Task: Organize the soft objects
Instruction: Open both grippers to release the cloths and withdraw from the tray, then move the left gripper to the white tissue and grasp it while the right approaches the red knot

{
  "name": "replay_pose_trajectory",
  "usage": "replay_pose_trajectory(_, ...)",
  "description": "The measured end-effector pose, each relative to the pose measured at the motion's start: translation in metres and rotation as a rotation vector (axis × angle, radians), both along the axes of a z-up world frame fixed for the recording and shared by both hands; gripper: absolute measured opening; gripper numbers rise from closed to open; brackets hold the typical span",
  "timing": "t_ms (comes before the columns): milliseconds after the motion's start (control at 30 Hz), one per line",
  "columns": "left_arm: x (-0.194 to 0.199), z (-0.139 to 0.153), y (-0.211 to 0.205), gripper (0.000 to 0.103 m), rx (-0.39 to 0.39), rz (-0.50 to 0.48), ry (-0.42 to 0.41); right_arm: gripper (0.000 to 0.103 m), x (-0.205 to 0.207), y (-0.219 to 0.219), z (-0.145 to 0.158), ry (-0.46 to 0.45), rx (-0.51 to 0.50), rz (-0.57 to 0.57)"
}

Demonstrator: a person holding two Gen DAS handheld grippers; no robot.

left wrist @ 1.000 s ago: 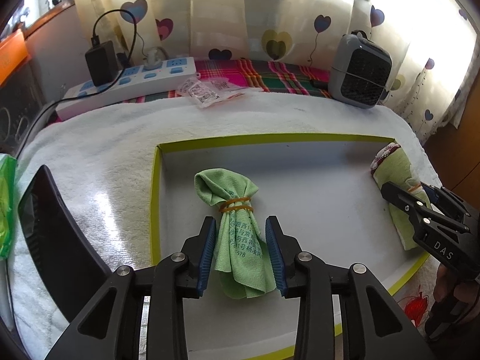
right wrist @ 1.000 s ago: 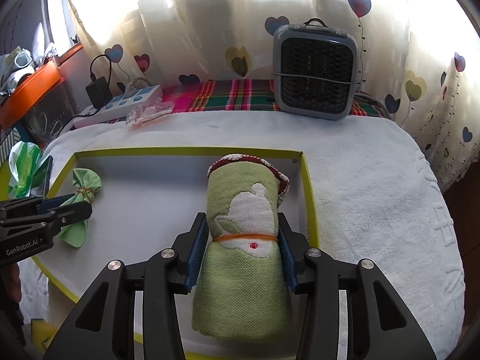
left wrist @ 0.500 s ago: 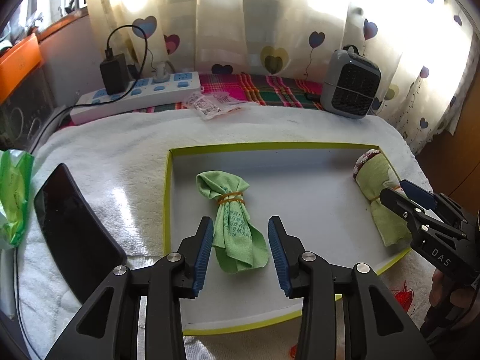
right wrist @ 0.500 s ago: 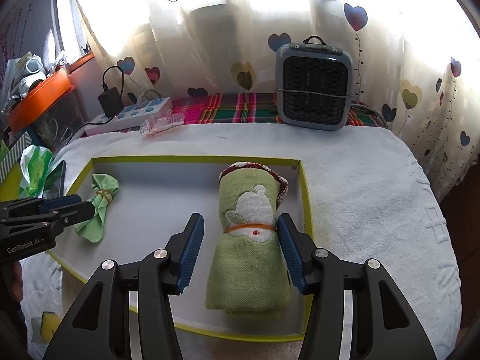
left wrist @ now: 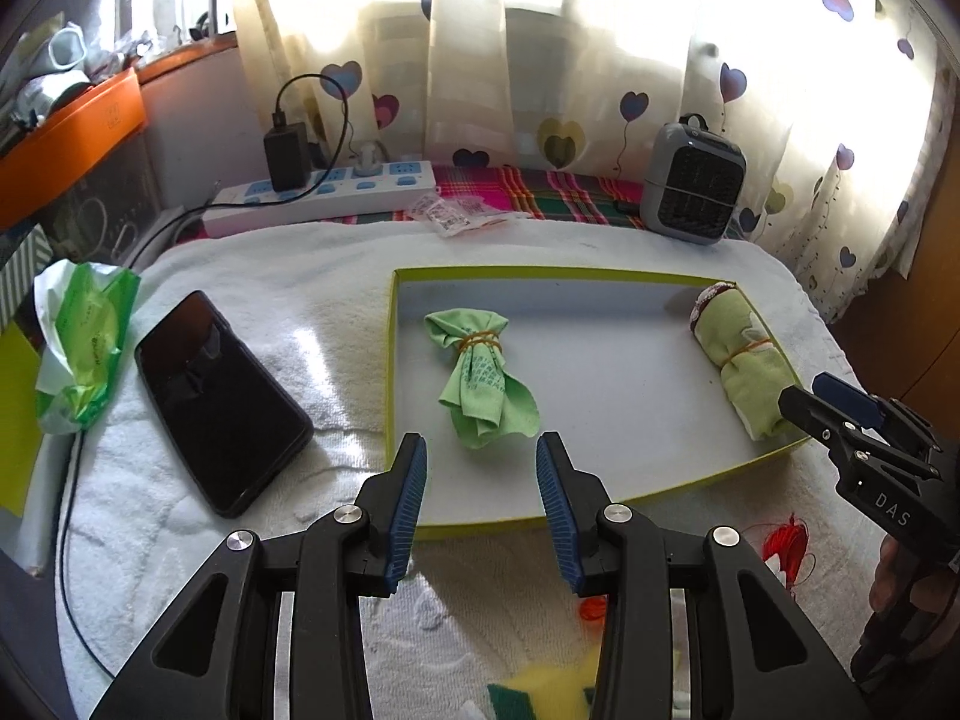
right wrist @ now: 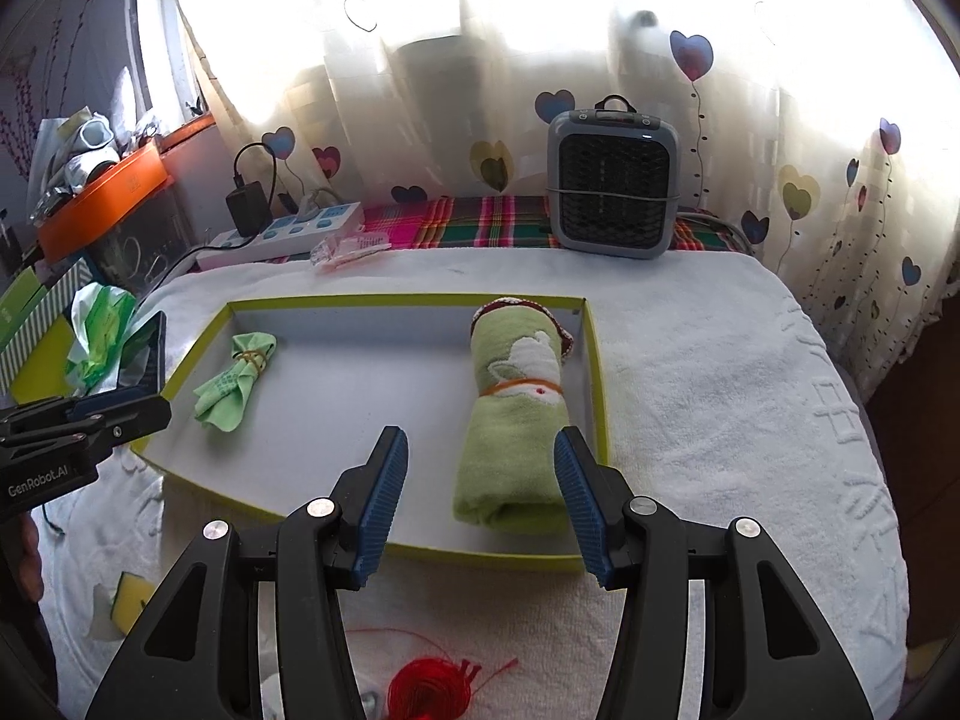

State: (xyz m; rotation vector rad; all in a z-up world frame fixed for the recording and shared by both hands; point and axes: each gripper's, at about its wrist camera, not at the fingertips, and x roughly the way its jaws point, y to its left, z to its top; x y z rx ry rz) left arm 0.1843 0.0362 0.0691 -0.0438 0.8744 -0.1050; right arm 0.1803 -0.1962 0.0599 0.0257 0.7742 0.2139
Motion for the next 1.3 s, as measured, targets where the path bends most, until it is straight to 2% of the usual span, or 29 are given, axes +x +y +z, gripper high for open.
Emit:
replay_pose_trajectory(267, -0.036, -0.006, 0.01, 0.037, -0.007, 0.024, 0.007, 0.052, -0.029, -0.007, 0.0, -0.004, 0.016, -0.013)
replay_pose_trajectory(600, -0.078, -0.038, 0.034, 0.037, 0.01, 0.1, 0.056, 0.052, -0.064, -0.009, -0.002, -0.027, 0.003, -0.012)
replay_pose_trajectory(767, -0.091, -0.051, 0.038, 0.037, 0.03, 0.097, 0.064, 0.052, -0.074, -0.01, -0.008, -0.016, 0.009, -0.011)
replay_pose_trajectory(933, -0.096, -0.053, 0.048, 0.037, -0.023, 0.108, 0.073, 0.052, -0.081, -0.013, -0.008, -0.019, 0.014, -0.016)
replay_pose_trajectory(1300, -0.114, -0.048, 0.053, 0.037, -0.069, 0.112, 0.05, 0.052, -0.093, -0.022, -0.016, 0.009, 0.021, -0.025)
